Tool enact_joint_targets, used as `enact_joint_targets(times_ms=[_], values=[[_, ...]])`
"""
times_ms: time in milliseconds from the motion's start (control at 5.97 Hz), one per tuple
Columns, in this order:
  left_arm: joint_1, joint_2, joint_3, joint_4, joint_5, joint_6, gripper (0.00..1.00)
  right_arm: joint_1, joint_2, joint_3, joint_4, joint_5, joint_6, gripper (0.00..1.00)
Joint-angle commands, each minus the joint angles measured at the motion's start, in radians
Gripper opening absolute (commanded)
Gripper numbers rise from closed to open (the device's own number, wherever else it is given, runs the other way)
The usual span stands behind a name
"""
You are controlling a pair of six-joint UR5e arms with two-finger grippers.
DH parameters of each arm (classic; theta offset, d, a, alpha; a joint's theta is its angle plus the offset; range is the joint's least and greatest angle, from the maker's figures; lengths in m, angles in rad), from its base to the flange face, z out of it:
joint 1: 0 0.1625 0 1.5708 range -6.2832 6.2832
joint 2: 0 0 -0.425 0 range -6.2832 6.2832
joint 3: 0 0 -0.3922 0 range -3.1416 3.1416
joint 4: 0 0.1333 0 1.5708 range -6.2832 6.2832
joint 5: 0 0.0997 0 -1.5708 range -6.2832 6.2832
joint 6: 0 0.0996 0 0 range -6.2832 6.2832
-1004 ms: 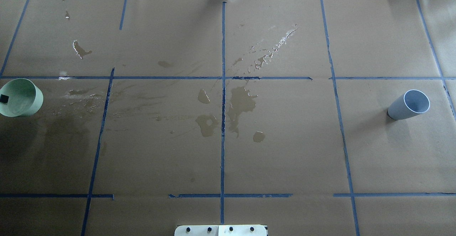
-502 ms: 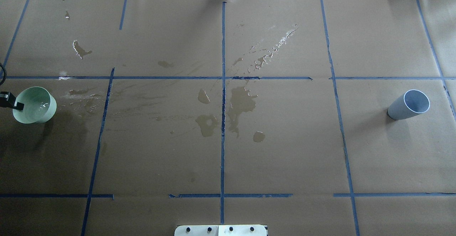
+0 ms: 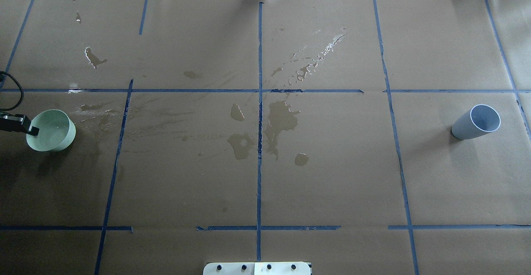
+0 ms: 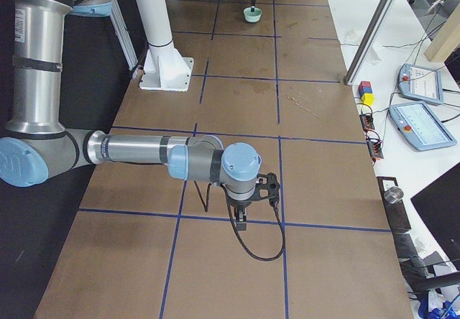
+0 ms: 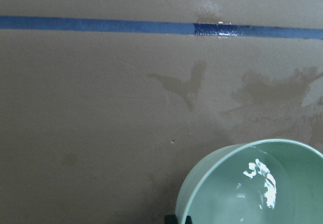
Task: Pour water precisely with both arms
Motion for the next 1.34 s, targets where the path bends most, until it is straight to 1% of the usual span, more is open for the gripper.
enact_joint_targets(times_ms=[0,167,335,502,670,837,1004,1172], values=[[0.013,-0.004,0.006,0.0,0.0,0.001,0.23,0.001,0.0,0.0,0.0,0.0,0.0,1.0],[0.013,-0.006,0.008,0.0,0.002,0.003,0.42,-0.001,0.0,0.0,0.0,0.001,0.0,1.0],[0.013,-0.007,0.005,-0.003,0.002,0.009,0.95,-0.001,0.0,0.0,0.0,0.002,0.002,1.0],[0.001,-0.004,-0.006,-0.005,0.002,0.013,1.0,-0.001,0.0,0.0,0.0,0.002,0.002,1.0],[-0.025,-0.001,-0.012,-0.006,0.011,0.05,1.0,-0.001,0.0,0.0,0.0,0.002,0.002,1.0],[-0.062,0.0,-0.008,0.012,0.009,0.154,1.0,-0.001,0.0,0.0,0.0,0.002,0.002,1.0],[-0.114,0.0,-0.012,0.094,0.009,0.281,1.0,-0.001,0.0,0.0,0.0,0.002,0.002,1.0],[-0.199,-0.001,-0.015,0.209,-0.001,0.457,1.0,-0.001,0.0,-0.002,0.0,0.002,0.002,1.0]])
